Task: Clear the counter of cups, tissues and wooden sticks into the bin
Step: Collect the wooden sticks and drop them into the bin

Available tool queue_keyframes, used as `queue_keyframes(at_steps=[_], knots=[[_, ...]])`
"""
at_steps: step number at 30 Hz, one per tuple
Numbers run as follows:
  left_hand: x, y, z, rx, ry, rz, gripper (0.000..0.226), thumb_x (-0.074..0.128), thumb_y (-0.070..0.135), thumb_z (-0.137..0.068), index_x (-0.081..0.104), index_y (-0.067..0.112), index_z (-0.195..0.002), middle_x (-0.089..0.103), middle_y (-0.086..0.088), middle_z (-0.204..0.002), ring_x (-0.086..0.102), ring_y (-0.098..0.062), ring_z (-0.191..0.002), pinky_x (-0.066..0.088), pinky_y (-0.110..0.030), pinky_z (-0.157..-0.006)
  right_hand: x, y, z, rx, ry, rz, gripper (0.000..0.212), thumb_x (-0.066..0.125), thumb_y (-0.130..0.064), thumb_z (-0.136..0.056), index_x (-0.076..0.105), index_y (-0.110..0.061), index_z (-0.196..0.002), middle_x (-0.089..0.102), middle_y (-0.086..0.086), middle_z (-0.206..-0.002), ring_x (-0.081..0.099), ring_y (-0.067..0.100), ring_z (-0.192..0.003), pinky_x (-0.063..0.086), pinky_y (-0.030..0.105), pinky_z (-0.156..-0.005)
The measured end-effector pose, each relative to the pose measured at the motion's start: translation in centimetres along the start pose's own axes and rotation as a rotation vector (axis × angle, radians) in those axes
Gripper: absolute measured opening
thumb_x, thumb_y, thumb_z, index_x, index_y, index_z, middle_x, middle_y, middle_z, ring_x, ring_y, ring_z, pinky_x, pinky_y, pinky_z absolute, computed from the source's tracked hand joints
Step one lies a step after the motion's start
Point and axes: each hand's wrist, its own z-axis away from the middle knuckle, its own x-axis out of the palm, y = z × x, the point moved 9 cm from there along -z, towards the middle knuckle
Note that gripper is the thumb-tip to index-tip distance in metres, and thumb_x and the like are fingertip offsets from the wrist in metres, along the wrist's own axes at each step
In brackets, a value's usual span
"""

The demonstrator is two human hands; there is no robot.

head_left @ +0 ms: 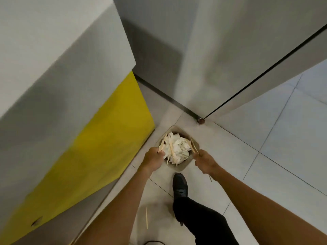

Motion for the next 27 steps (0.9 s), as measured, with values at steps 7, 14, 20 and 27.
queue_keyframes(at_steps=[7,14,20,27], knots=[[3.3,-3.5,-8.5,-0.083,0.0,0.04,0.014,0.046,0.014,-0.092,0.058,0.007,-0.089,0.052,-0.016,-0.078,0.049,-0.02,-0.07,0.04,-0.028,-0.06,1.6,3.0,-9.7,0.027,0.01,0.161,0.039,0.039,-0.03,-0.099,0.048,-0.013,-0.132,0.058,0.017,-0.128,0.058,0.035,-0.112,0.049,0.044,-0.098],[2.9,-4.4,-7.4,-0.096,-0.022,0.015,0.021,0.056,0.021,-0.093,0.051,0.017,-0.113,0.059,-0.009,-0.109,0.06,-0.03,-0.108,0.053,-0.046,-0.095,1.5,3.4,-9.5,0.005,0.041,0.185,0.052,0.051,-0.038,-0.087,0.043,-0.028,-0.137,0.059,0.004,-0.13,0.057,0.03,-0.118,0.05,0.044,-0.1],[-0.5,-2.9,-1.1,0.06,-0.03,-0.129,0.041,0.055,0.027,-0.096,0.049,0.014,-0.134,0.058,-0.007,-0.124,0.057,-0.023,-0.11,0.05,-0.031,-0.088,0.8,-0.2,-2.6,-0.057,0.052,0.261,0.045,0.05,-0.038,-0.094,0.046,-0.025,-0.136,0.058,0.004,-0.133,0.056,0.028,-0.118,0.048,0.038,-0.1],[-5.7,1.6,12.4,0.388,0.007,-0.207,0.044,0.053,0.026,-0.099,0.044,0.013,-0.14,0.048,-0.006,-0.139,0.046,-0.017,-0.126,0.036,-0.023,-0.097,0.9,-8.9,10.7,-0.264,0.112,0.221,0.041,0.056,-0.032,-0.096,0.051,-0.023,-0.136,0.056,0.001,-0.135,0.052,0.023,-0.122,0.042,0.033,-0.1]])
